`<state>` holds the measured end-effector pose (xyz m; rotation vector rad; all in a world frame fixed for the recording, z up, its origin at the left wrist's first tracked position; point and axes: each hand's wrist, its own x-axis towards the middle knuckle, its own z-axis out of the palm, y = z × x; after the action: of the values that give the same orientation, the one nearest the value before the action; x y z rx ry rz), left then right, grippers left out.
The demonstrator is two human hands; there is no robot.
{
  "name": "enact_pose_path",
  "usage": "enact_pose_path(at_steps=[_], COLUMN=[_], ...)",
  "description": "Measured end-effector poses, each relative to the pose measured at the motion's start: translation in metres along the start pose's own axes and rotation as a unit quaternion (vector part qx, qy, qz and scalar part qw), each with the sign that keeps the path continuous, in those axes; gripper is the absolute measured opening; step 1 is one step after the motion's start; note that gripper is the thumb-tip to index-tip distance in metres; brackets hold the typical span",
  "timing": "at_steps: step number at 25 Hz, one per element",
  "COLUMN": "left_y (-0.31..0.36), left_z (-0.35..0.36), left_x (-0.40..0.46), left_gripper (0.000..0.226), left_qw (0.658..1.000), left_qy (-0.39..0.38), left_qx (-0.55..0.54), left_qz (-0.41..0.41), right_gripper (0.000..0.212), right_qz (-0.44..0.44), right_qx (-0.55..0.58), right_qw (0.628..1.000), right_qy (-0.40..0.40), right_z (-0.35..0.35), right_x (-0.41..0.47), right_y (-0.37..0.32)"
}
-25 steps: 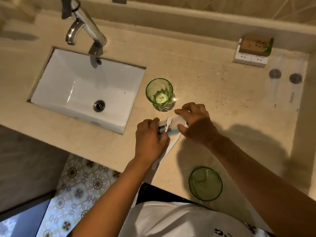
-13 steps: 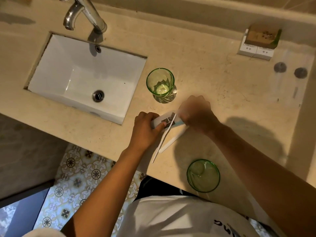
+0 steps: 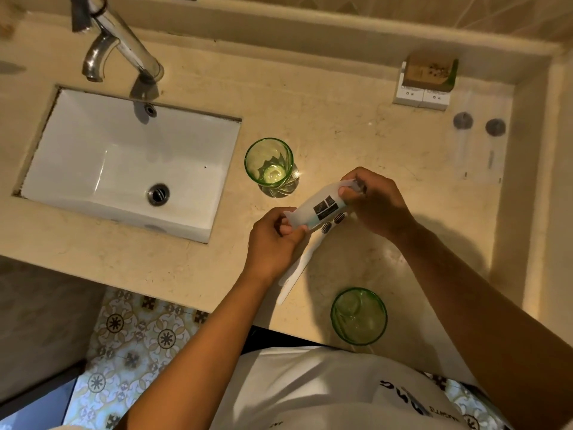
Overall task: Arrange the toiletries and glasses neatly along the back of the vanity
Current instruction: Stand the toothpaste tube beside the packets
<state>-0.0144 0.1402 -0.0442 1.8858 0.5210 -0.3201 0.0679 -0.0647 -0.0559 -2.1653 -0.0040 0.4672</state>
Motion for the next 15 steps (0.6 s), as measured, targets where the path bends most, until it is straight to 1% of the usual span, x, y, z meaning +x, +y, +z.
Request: enact_pose_path(at_steps=[2, 4, 7, 9, 11, 13, 15], left_y=[0.007, 0.014, 0.029, 0.039, 0.05, 0.06, 0.068], left_z=[0.007, 0.017, 0.03, 0.035, 0.037, 0.038, 0.038], left_x=[-0.002, -0.002, 0.005, 0.015, 0.029, 0.042, 0.055], left_gripper=[0.026, 0.03, 0.032, 0.032, 0.031, 0.03, 0.028], left_qw=[0.995, 0.98, 0.956, 0.944, 0.936, 0.939, 0.946], left_qy=[-0.002, -0.005, -0.006, -0.011, -0.018, -0.024, -0.025], left_qx=[-0.098, -0.195, -0.284, -0.314, -0.334, -0.327, -0.306], left_qz=[-0.027, -0.046, -0.078, -0.101, -0.114, -0.108, -0.101], right_gripper=[0.006, 0.006, 0.004, 0.003, 0.01, 0.018, 0.019], right_qz=[0.026, 0.046, 0.075, 0.088, 0.073, 0.06, 0.073], right_qx=[0.04, 0.062, 0.097, 0.129, 0.097, 0.088, 0.131], right_qw=[0.999, 0.996, 0.99, 0.985, 0.99, 0.993, 0.989], right_qy=[0.018, 0.038, 0.069, 0.07, 0.066, 0.041, 0.001], right_z=[-0.007, -0.015, -0.027, -0.031, -0.035, -0.038, -0.039], right_x=[-0.004, -0.01, -0.013, -0.014, -0.014, -0.015, -0.015], right_y=[0.001, 0.003, 0.014, 0.016, 0.016, 0.015, 0.014])
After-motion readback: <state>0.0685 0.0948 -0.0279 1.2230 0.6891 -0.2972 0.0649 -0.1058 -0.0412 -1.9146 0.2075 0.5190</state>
